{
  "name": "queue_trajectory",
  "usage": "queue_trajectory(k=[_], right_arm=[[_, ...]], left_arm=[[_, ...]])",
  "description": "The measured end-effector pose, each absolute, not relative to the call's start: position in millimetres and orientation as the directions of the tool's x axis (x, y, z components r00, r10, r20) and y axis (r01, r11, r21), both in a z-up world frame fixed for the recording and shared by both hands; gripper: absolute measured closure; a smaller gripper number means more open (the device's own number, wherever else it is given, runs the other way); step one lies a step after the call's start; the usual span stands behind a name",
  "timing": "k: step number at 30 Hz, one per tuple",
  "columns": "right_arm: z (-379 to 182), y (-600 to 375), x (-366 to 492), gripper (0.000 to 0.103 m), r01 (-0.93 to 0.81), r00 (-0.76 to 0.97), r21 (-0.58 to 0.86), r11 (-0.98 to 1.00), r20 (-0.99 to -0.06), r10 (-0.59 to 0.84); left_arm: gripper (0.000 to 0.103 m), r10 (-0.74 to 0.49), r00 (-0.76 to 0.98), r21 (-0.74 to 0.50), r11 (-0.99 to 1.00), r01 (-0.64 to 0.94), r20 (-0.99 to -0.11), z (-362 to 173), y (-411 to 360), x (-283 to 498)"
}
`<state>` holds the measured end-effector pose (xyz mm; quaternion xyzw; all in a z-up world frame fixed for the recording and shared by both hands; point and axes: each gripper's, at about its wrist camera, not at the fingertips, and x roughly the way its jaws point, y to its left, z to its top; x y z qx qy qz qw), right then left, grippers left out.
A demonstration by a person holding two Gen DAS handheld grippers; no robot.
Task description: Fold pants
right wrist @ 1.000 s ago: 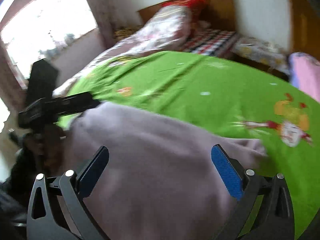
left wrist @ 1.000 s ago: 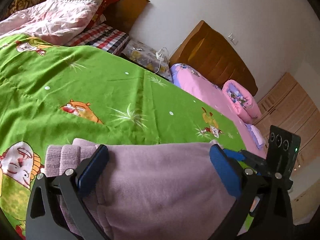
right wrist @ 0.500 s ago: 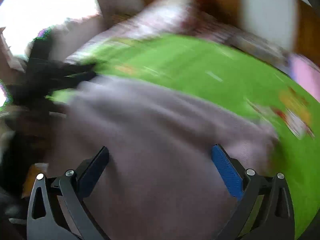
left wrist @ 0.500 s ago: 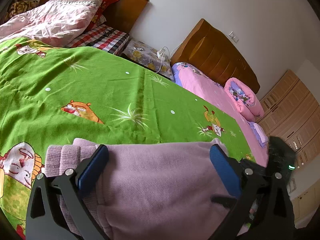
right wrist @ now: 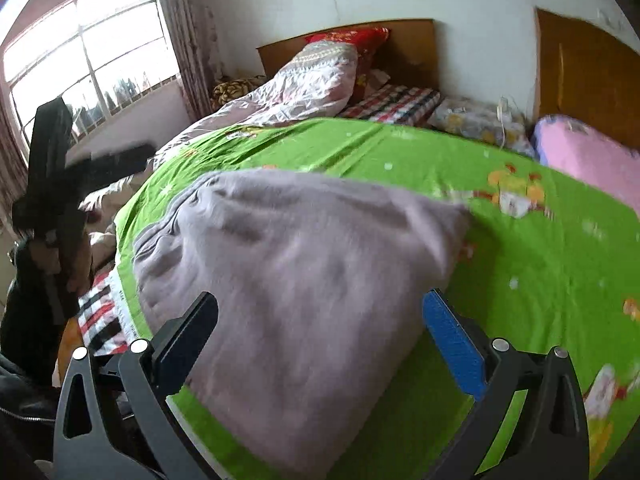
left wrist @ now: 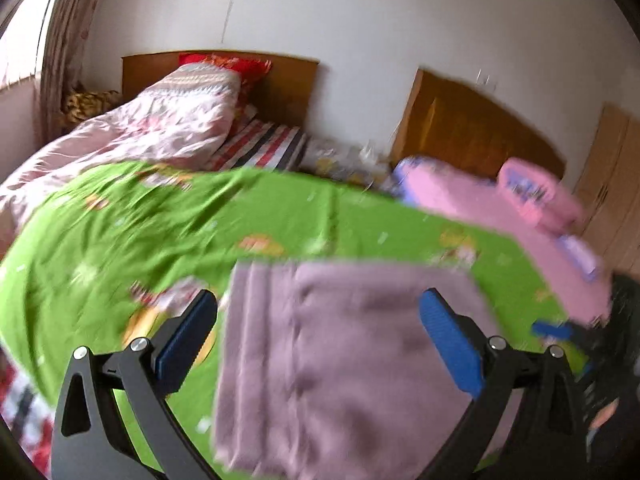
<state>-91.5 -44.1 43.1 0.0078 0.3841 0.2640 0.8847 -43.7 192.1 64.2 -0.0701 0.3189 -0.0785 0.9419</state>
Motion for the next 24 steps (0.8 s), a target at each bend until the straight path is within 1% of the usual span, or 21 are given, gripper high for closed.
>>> queue_trajectory(k=[2, 3, 5, 6, 7, 8, 9, 11, 12, 15, 17, 19, 20, 22, 23, 24], right_arm=[[25, -39, -96, 0.004, -0.459, 0.543, 0.196, 0.867, -0.710, 0.448], [17, -34, -93, 0.004, -0.456, 0.535, 0.165, 0.875, -0.734, 0.418], [1, -32, -96, 0.005, -0.440, 0.525, 0.101, 0.892, -0.777, 0.347], [-1, -37, -95, 0.005, -0.434, 0.520, 0.131, 0.891, -0.771, 0.367], [0, -43, -95, 0.004, -0.415, 0.512, 0.165, 0.894, -0.771, 0.380], [1, -47, -97, 0.004, -0.404, 0.513, 0.167, 0.899, -0.772, 0.374], [5, -50, -99, 0.004, -0.395, 0.533, 0.145, 0.907, -0.768, 0.355], [9, -54, -102, 0.004, -0.387, 0.555, 0.129, 0.913, -0.759, 0.342], [11, -57, -104, 0.004, -0.381, 0.563, 0.137, 0.914, -0.750, 0.347], [15, -59, -109, 0.004, -0.380, 0.580, 0.174, 0.909, -0.721, 0.380], [10, -54, -109, 0.004, -0.387, 0.570, 0.165, 0.907, -0.730, 0.376], [0, -52, -106, 0.004, -0.383, 0.556, 0.126, 0.915, -0.760, 0.337], [-4, -54, -108, 0.004, -0.387, 0.550, 0.133, 0.913, -0.761, 0.344], [-7, -64, -108, 0.004, -0.372, 0.540, 0.180, 0.911, -0.756, 0.370], [-7, -67, -109, 0.004, -0.366, 0.540, 0.187, 0.912, -0.755, 0.371], [-6, -71, -110, 0.004, -0.358, 0.545, 0.185, 0.915, -0.754, 0.366]], left_arm=[[0.002, -0.175, 0.761, -0.139, 0.984, 0.111, -0.625, 45, 189, -57], [0.002, -0.142, 0.745, -0.097, 0.990, 0.104, -0.652, 34, 186, -58], [0.001, 0.047, 0.683, 0.095, 0.995, 0.033, -0.729, 0, 182, -56], [0.001, 0.051, 0.666, 0.105, 0.994, 0.041, -0.744, -9, 184, -57], [0.001, 0.005, 0.666, 0.044, 0.998, 0.043, -0.746, -12, 192, -60], [0.001, -0.028, 0.667, -0.017, 1.000, 0.022, -0.744, -10, 201, -62], [0.001, -0.032, 0.673, -0.035, 0.999, 0.009, -0.739, -7, 205, -65], [0.002, 0.032, 0.717, 0.004, 0.999, -0.041, -0.696, 7, 209, -72], [0.002, 0.043, 0.730, 0.010, 0.999, -0.050, -0.682, 12, 209, -73], [0.002, -0.018, 0.749, -0.046, 0.999, -0.017, -0.662, 25, 209, -73], [0.002, 0.022, 0.726, -0.001, 1.000, -0.031, -0.687, 16, 205, -65], [0.001, 0.059, 0.667, 0.025, 0.998, -0.061, -0.743, -3, 208, -55], [0.001, 0.038, 0.656, -0.006, 0.998, -0.065, -0.754, -9, 214, -55], [0.001, -0.034, 0.653, -0.108, 0.991, -0.074, -0.756, -17, 228, -58], [0.001, -0.040, 0.650, -0.120, 0.990, -0.078, -0.759, -17, 229, -59], [0.001, -0.019, 0.655, -0.096, 0.992, -0.082, -0.755, -15, 225, -60]])
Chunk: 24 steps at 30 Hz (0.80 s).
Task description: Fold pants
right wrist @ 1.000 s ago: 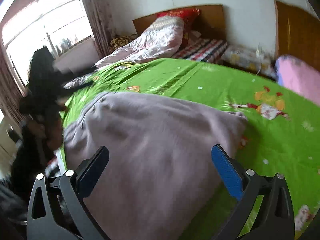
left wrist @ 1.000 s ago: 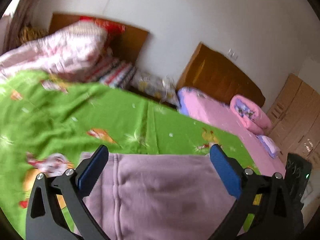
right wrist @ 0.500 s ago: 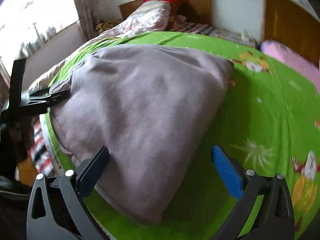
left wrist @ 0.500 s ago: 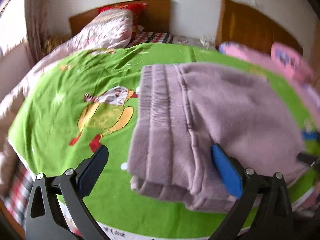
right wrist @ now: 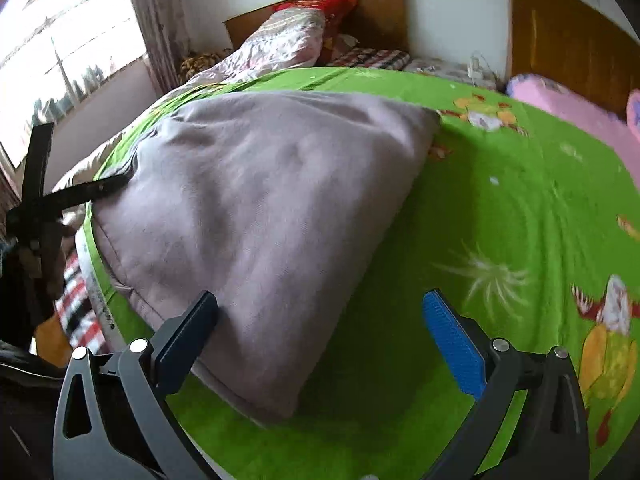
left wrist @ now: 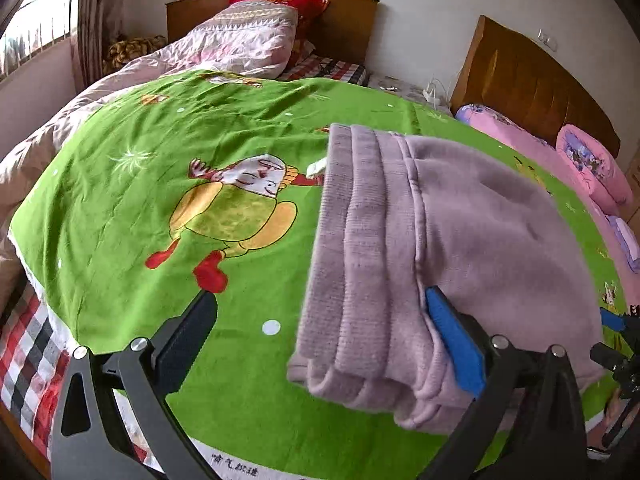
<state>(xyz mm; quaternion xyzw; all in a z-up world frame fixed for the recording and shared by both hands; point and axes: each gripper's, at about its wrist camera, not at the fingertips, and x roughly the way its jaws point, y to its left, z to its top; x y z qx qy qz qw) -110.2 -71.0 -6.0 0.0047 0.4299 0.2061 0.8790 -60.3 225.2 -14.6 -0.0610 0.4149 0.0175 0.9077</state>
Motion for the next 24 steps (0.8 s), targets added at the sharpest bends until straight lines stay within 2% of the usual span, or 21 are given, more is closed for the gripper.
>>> queue_trajectory(k=[2, 4, 6, 7, 8, 9, 10, 14, 17, 19, 20, 24], right_arm=[[-3, -75, -111, 0.004, -0.351, 0.556, 0.168, 0.921, -0.754, 0.349], [2, -79, -112, 0.004, -0.329, 0.582, 0.131, 0.935, -0.752, 0.310], [11, -84, -115, 0.004, -0.282, 0.620, 0.096, 0.955, -0.741, 0.258], [15, -88, -116, 0.004, -0.262, 0.636, 0.098, 0.960, -0.731, 0.248], [20, -91, -117, 0.004, -0.249, 0.650, 0.113, 0.962, -0.717, 0.252], [28, -96, -119, 0.004, -0.242, 0.669, 0.144, 0.959, -0.692, 0.273], [35, -98, -121, 0.004, -0.240, 0.685, 0.168, 0.956, -0.669, 0.290], [70, -104, -134, 0.004, -0.219, 0.787, 0.243, 0.945, -0.529, 0.319], [90, -96, -149, 0.004, -0.242, 0.848, 0.226, 0.944, -0.423, 0.319], [92, -88, -150, 0.004, -0.257, 0.845, 0.186, 0.948, -0.432, 0.314], [90, -83, -150, 0.004, -0.267, 0.836, 0.175, 0.948, -0.447, 0.318], [70, -63, -157, 0.004, -0.325, 0.765, 0.156, 0.933, -0.536, 0.356]], left_arm=[[0.001, 0.078, 0.679, 0.014, 0.995, -0.099, -0.730, -5, 212, -63], [0.001, 0.231, 0.721, 0.191, 0.972, -0.138, -0.654, 10, 188, -70], [0.001, 0.378, 0.760, 0.331, 0.916, -0.225, -0.529, 26, 167, -79], [0.001, 0.525, 0.746, 0.413, 0.836, -0.361, -0.409, 38, 160, -85], [0.001, 0.611, 0.727, 0.440, 0.772, -0.459, -0.313, 52, 155, -91], [0.001, 0.618, 0.733, 0.425, 0.766, -0.482, -0.283, 62, 153, -95], [0.001, 0.572, 0.770, 0.365, 0.806, -0.465, -0.282, 76, 153, -101], [0.001, 0.333, 0.868, 0.082, 0.942, -0.326, -0.368, 115, 163, -114], [0.001, 0.200, 0.905, -0.072, 0.967, -0.244, -0.376, 121, 167, -119], [0.001, 0.155, 0.903, -0.119, 0.968, -0.219, -0.401, 113, 169, -118], [0.001, 0.138, 0.887, -0.133, 0.967, -0.217, -0.440, 105, 168, -115], [0.001, 0.127, 0.840, -0.151, 0.959, -0.240, -0.527, 73, 165, -109]])
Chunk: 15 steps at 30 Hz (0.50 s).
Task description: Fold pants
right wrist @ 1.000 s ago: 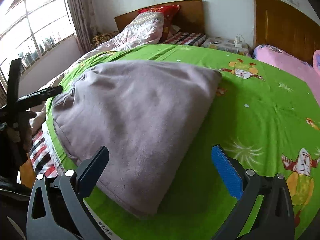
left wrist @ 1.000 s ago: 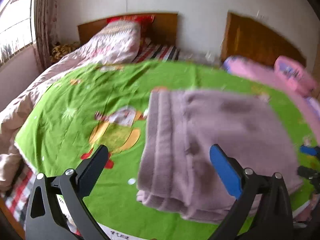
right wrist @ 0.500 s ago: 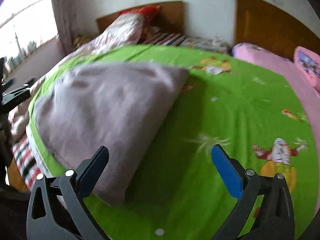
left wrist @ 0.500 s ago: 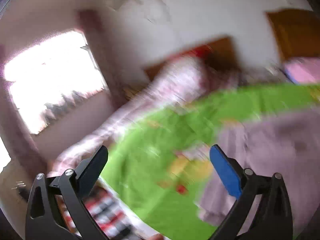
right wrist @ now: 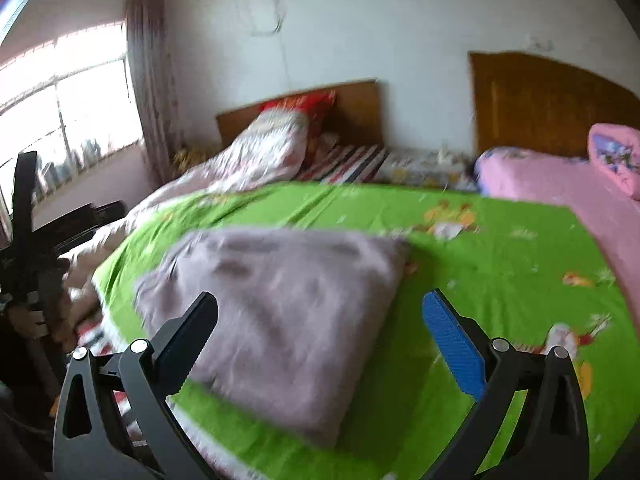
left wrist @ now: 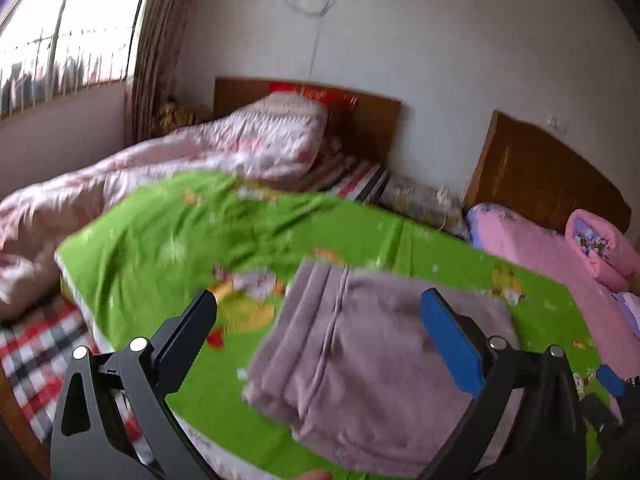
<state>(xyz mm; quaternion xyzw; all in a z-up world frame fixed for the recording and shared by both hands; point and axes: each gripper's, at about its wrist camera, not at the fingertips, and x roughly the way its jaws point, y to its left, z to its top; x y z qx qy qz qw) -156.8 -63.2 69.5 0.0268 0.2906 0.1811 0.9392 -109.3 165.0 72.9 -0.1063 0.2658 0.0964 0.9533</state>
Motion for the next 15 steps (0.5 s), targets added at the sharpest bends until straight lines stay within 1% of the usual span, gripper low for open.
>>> queue_trajectory(k=[5, 7, 10, 12, 15], right_arm=[[49, -50, -167, 0.004, -0.334, 0.739, 0.037, 0.942, -0.610, 0.286], [41, -49, -167, 0.004, -0.321, 0.728, 0.007, 0.947, -0.638, 0.251], [34, -52, -165, 0.004, -0.306, 0.712, 0.003, 0.952, -0.663, 0.231], [33, -52, -163, 0.004, -0.303, 0.707, 0.002, 0.953, -0.669, 0.226], [33, -50, -162, 0.004, -0.308, 0.706, 0.003, 0.951, -0.670, 0.230]], left_arm=[[0.001, 0.152, 0.775, -0.128, 0.950, -0.287, -0.613, 28, 155, -117], [0.001, 0.144, 0.756, -0.093, 0.961, -0.262, -0.639, 19, 147, -119], [0.001, 0.162, 0.713, 0.004, 0.976, -0.218, -0.682, 9, 129, -111], [0.001, 0.170, 0.698, 0.054, 0.981, -0.186, -0.696, 5, 117, -110], [0.001, 0.164, 0.696, 0.081, 0.985, -0.151, -0.699, 3, 107, -112]])
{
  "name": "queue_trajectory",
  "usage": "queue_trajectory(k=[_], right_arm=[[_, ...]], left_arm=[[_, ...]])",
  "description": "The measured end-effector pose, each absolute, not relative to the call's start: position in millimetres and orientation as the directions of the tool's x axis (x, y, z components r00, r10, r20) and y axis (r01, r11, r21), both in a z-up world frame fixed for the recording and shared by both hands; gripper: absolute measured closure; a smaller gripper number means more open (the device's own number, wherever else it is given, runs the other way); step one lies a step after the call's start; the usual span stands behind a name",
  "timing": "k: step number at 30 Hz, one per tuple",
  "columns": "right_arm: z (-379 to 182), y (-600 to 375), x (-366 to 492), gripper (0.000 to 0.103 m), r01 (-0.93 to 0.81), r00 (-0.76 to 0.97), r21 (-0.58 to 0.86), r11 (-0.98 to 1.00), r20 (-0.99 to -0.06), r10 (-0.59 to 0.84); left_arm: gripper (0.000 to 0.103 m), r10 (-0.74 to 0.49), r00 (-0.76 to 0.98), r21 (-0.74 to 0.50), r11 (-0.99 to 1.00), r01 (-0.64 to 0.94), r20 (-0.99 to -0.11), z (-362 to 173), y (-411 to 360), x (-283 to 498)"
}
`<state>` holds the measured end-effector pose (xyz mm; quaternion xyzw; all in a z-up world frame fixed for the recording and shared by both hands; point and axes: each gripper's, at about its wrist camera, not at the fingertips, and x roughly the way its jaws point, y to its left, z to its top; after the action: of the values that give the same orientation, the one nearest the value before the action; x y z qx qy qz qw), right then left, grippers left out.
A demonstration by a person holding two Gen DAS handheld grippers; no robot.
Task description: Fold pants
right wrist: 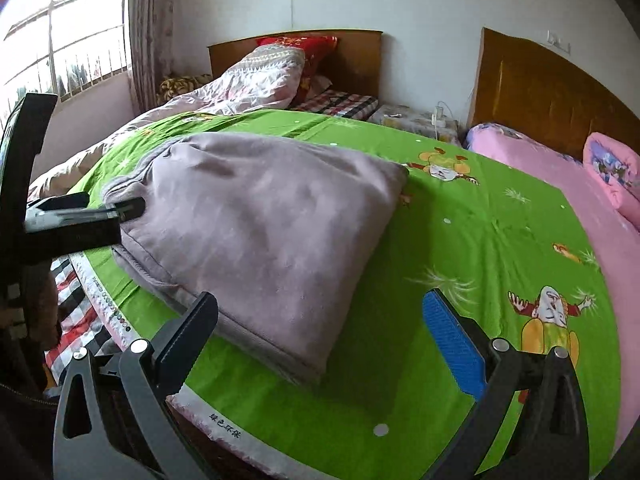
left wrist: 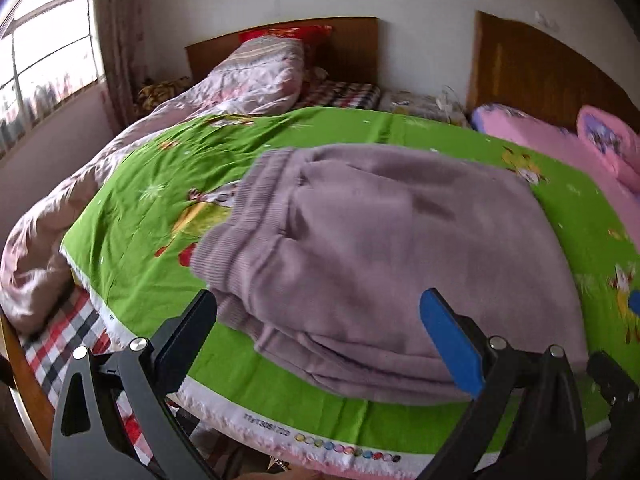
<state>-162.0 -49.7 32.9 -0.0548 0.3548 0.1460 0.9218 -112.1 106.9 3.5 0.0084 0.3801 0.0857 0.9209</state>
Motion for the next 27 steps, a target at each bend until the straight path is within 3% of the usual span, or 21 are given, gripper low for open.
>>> queue_trajectory(k=[15, 27], right_arm=[[36, -48, -166, 0.004, -0.344, 0.687, 0.025, 0.939, -0.675, 0.270], [32, -65, -184, 0.004, -0.301, 0.697, 0.033, 0.953, -0.675, 0.243]], left_arm=[[0.001, 0.107, 0.764, 0.085, 0.994, -0.068, -0.637, 25, 89, -126], [0.001, 0.071, 0.762, 0.076, 0.997, -0.029, -0.643, 23, 83, -132]])
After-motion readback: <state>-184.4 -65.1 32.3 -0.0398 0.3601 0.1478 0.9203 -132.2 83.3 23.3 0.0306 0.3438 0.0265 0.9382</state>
